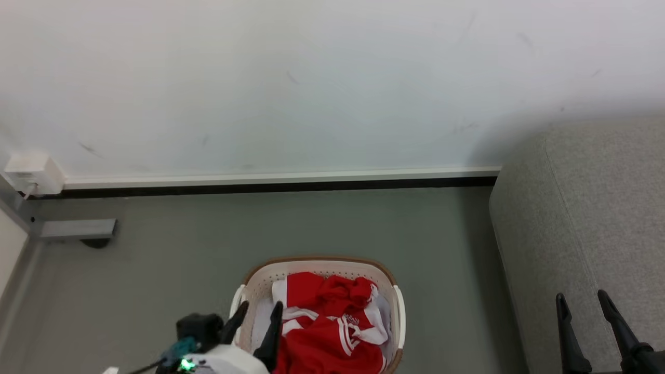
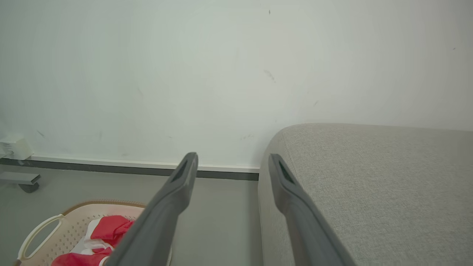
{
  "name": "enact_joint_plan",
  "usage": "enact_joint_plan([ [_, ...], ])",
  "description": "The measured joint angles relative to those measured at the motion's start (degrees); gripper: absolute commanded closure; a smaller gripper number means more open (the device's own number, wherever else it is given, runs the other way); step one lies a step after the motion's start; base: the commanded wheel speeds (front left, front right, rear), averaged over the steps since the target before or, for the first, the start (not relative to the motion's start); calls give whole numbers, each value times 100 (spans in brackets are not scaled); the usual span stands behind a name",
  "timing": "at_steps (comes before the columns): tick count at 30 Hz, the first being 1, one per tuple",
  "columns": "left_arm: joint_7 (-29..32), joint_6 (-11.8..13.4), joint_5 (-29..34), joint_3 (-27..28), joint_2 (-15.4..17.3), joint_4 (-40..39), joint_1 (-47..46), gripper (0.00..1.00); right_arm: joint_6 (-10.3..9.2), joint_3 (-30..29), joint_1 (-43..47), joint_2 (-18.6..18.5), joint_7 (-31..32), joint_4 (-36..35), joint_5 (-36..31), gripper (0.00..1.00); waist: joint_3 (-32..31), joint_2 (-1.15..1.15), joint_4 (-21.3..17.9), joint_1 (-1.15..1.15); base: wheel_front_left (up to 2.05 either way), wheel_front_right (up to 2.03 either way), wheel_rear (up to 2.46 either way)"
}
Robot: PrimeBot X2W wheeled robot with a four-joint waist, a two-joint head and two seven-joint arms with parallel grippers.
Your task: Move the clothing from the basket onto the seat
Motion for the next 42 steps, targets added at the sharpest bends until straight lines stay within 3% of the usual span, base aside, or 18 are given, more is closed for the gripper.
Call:
enact_joint_plan([
  [3, 547, 20, -475, -283, -1, 344, -389, 0, 0, 44, -133, 1, 0, -21, 34, 0, 166, 0, -67, 0, 0, 0, 0],
  [7, 1292, 275, -716, -621, -5, 832, -882, 0, 0, 147, -355, 14, 0, -56, 98, 0, 431, 0, -185, 0, 0, 0, 0],
  [17, 2148, 565, -1051, -946, -3, 1862, -1713, 0, 0, 368, -901, 81, 0, -134, 233, 0, 1174, 0, -518, 1, 0, 0, 0],
  [26, 2306, 700, -1644, -828, -4, 2699, -2153, 0, 0, 474, -1156, 141, 0, -221, 324, 0, 1766, 0, -901, 1, 0, 0, 0],
  [42, 2160, 827, -1722, -817, 88, 3600, -2895, 0, 0, 648, -1531, 196, 0, -359, 293, 0, 2518, 0, -1169, 1, 0, 0, 0],
])
